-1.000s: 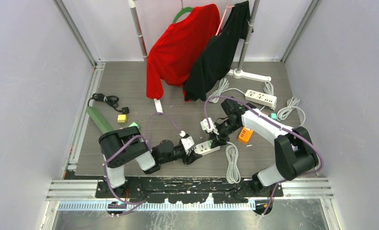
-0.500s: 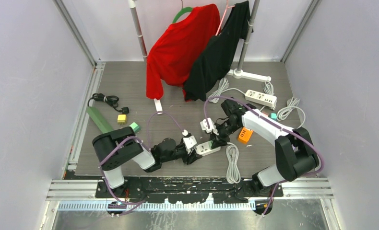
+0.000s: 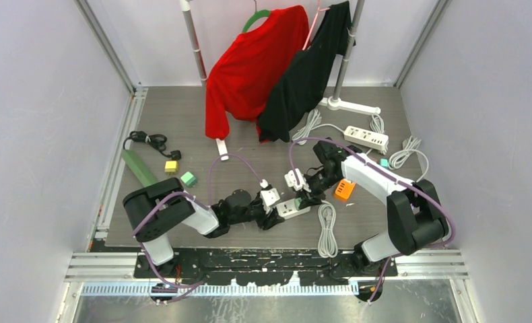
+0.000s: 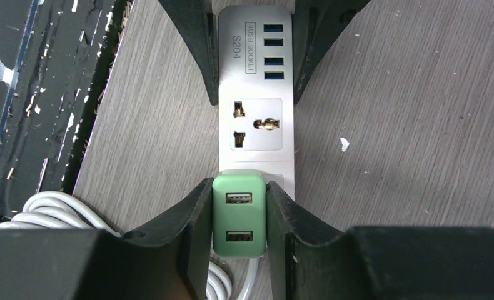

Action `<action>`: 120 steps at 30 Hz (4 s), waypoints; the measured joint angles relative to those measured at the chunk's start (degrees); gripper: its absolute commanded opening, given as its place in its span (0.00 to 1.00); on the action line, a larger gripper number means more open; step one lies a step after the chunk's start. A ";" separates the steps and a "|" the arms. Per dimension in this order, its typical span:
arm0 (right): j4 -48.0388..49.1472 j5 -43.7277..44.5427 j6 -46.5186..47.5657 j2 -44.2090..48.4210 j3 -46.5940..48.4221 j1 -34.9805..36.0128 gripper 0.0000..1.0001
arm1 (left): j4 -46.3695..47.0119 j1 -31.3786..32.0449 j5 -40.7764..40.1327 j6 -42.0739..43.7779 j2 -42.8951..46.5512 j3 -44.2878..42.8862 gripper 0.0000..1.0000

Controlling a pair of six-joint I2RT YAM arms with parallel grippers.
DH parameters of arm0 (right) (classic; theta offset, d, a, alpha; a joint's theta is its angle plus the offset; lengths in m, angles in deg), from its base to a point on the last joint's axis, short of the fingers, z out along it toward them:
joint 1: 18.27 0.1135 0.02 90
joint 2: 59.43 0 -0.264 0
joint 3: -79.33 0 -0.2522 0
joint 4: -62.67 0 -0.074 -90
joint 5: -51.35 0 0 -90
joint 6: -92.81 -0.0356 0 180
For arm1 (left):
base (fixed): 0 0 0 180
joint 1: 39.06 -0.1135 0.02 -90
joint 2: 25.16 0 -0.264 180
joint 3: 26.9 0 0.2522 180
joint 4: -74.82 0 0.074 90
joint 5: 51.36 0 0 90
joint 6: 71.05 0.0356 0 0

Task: Pull the plug off the socket
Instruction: Remove the plug from the socket, then place the plug at the center of the board.

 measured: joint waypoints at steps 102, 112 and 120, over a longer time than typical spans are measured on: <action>24.68 -14.69 -97.13 -3.19 5.22 -11.28 0.01 | -68.72 8.09 -33.77 -18.12 13.94 -40.92 0.78; 24.65 -14.60 -97.15 -3.52 5.22 -10.86 0.01 | -71.01 8.02 -35.78 -14.49 6.54 -47.25 0.68; 24.76 -14.49 -96.72 -3.54 5.27 -10.56 0.14 | -71.01 6.86 -34.01 -14.71 6.23 -47.74 0.13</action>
